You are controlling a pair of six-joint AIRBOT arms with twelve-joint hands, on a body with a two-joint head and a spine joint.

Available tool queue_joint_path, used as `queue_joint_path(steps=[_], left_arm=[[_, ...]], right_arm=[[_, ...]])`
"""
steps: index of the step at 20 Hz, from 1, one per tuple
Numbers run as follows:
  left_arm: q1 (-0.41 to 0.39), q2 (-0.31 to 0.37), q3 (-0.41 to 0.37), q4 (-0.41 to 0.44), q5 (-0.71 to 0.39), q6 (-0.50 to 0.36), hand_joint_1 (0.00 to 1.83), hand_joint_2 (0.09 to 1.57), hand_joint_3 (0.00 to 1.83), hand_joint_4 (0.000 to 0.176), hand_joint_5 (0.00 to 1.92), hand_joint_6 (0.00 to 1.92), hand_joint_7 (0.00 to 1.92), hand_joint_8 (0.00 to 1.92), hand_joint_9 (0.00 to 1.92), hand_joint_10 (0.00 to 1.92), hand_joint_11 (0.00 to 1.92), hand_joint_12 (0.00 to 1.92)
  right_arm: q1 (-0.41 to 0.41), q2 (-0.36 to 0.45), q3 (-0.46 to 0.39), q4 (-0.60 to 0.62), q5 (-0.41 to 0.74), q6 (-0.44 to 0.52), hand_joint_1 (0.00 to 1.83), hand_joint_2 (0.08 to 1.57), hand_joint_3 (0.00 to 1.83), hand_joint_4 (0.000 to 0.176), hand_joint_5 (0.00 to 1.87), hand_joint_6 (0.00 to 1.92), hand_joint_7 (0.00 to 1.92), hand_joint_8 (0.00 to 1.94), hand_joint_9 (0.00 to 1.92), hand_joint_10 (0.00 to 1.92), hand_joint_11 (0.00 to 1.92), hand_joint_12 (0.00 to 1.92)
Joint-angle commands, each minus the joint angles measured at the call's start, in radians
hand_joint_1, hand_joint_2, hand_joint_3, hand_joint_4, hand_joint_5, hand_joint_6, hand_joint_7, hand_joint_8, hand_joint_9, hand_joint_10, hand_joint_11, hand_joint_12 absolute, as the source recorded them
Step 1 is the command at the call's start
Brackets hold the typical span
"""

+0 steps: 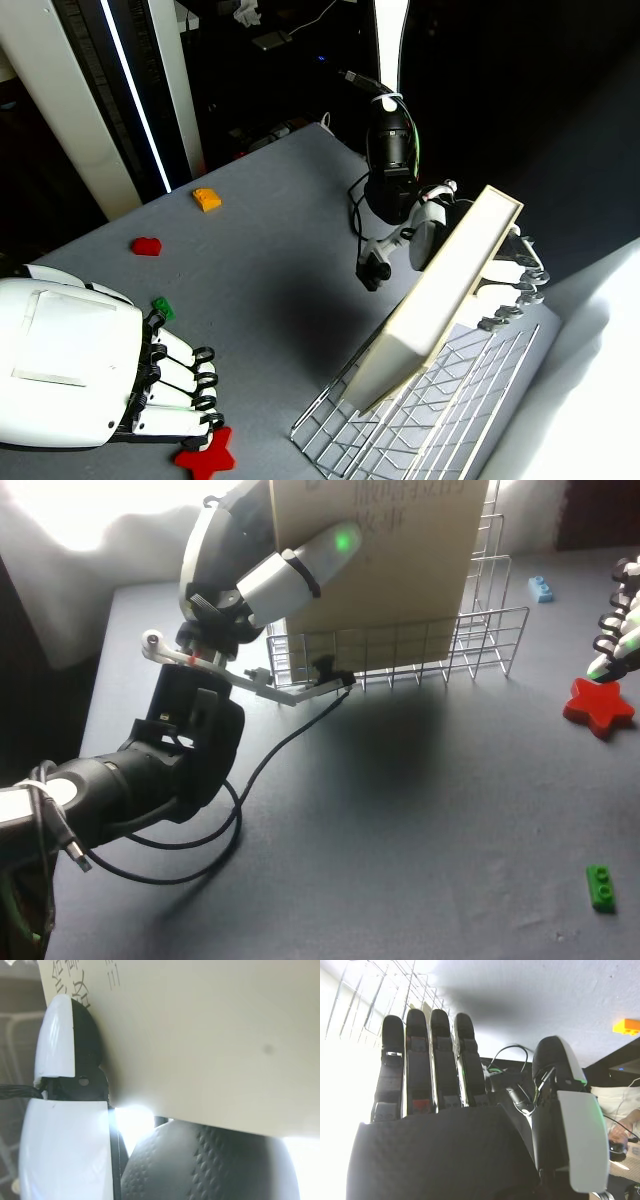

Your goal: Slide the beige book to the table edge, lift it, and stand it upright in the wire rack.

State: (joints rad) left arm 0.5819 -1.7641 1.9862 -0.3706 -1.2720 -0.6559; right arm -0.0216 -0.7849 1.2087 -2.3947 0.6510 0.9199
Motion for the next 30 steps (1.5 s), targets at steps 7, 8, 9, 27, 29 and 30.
queue_joint_path(steps=[7,8,9,27,29,30], left_arm=[[0.001,-0.015,0.003,-0.013,-0.127,-0.015,1.47,1.23,0.00,0.000,0.73,1.28,0.54,1.35,0.63,1.47,0.73,1.64],[0.002,-0.015,0.002,-0.013,-0.127,-0.015,1.47,1.23,0.00,0.000,0.73,1.28,0.54,1.37,0.61,1.49,0.73,1.61],[0.005,-0.016,0.003,-0.013,-0.127,-0.015,1.47,1.23,0.00,0.000,0.73,1.28,0.53,1.38,0.61,1.50,0.74,1.61],[0.024,-0.006,-0.020,-0.049,-0.136,-0.011,1.12,1.19,0.00,0.000,0.83,1.20,0.80,0.19,0.67,0.37,0.39,1.19],[0.024,0.000,-0.024,-0.049,-0.136,-0.011,0.92,1.11,0.00,0.000,0.70,0.29,0.77,0.04,0.67,0.21,0.34,1.08],[0.025,0.004,-0.025,-0.049,-0.136,-0.011,0.83,1.11,0.00,0.000,0.74,0.13,0.76,0.02,0.69,0.14,0.34,1.04]], right_arm=[[0.015,0.002,-0.009,0.034,-0.046,-0.006,0.19,1.17,0.00,0.000,0.41,0.00,0.40,0.00,0.40,0.00,0.01,0.99],[0.015,0.002,-0.010,0.034,-0.046,-0.006,0.18,1.18,0.00,0.000,0.40,0.00,0.40,0.00,0.39,0.00,0.00,0.96],[0.015,0.002,-0.011,0.034,-0.046,-0.006,0.17,1.19,0.00,0.000,0.38,0.00,0.37,0.00,0.37,0.00,0.00,0.93],[0.009,0.003,-0.017,0.035,-0.037,-0.003,0.17,1.19,0.00,0.000,0.40,0.00,0.40,0.00,0.39,0.00,0.00,0.99],[0.009,0.005,-0.021,0.035,-0.035,-0.004,0.19,1.18,0.00,0.000,0.40,0.00,0.40,0.00,0.38,0.00,0.00,0.97],[0.009,0.005,-0.022,0.035,-0.035,-0.003,0.17,1.18,0.00,0.000,0.40,0.00,0.40,0.00,0.38,0.00,0.00,0.97]])
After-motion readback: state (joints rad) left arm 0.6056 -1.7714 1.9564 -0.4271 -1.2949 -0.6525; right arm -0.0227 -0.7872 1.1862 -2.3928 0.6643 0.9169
